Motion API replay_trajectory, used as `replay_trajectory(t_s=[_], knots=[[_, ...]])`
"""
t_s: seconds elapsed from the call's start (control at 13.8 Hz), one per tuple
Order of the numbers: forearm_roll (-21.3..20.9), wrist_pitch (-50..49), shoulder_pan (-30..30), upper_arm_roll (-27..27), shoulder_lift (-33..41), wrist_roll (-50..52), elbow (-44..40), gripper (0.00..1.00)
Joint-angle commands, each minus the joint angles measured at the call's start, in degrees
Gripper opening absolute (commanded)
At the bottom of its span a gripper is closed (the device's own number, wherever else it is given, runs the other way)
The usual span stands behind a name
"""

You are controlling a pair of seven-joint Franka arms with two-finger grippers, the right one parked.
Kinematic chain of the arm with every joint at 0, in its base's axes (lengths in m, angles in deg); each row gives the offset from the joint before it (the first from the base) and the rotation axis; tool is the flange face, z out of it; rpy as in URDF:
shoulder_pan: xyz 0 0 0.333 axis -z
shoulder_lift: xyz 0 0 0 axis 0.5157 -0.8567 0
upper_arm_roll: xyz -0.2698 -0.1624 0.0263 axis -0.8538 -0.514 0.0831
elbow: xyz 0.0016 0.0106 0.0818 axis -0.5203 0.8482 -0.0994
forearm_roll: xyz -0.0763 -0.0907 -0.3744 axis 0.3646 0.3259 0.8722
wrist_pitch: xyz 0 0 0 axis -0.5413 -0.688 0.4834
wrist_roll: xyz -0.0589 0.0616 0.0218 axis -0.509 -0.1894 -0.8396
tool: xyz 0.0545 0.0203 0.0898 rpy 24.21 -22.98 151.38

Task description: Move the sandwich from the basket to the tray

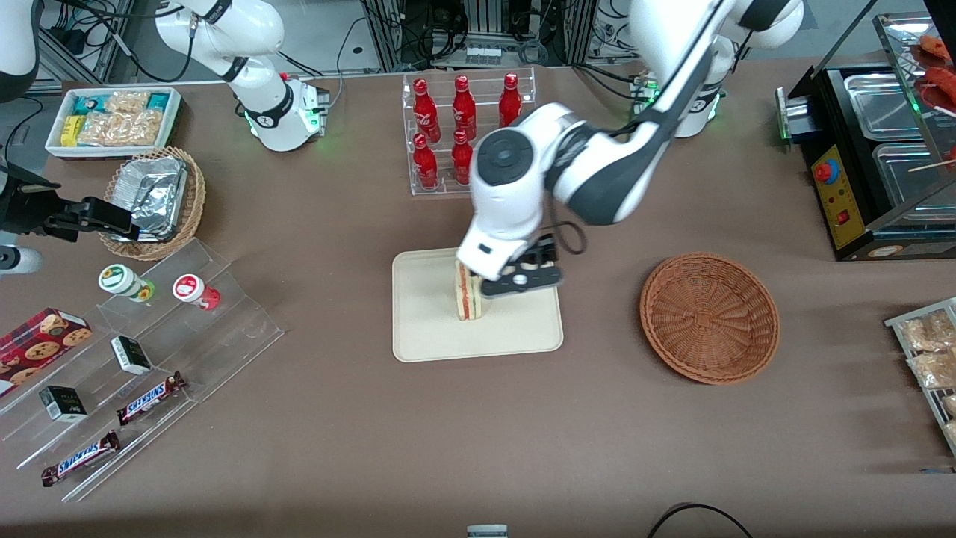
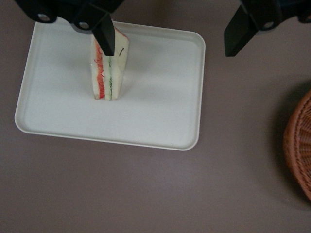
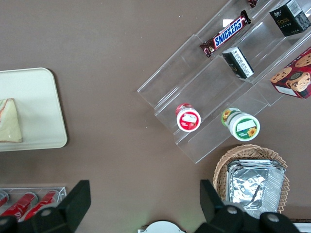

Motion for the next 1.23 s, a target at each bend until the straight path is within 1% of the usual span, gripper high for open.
replay_trajectory(t_s=[0.0, 0.43, 0.72, 1.01, 1.16], knots=[[-0.7, -1.0, -3.6, -0.2, 6.4, -2.5, 5.5, 0.99], [-0.5, -4.4, -12.8, -0.2, 14.5, -14.3, 11.4, 0.99], [0.3, -6.8, -19.7, -0.3, 18.1, -23.1, 12.1, 0.99], [2.7, -9.4, -25.6, -0.3, 21.0, -32.1, 12.5, 0.99], [3.3, -9.4, -28.0, -0.3, 23.3, -35.4, 15.0, 0.99]])
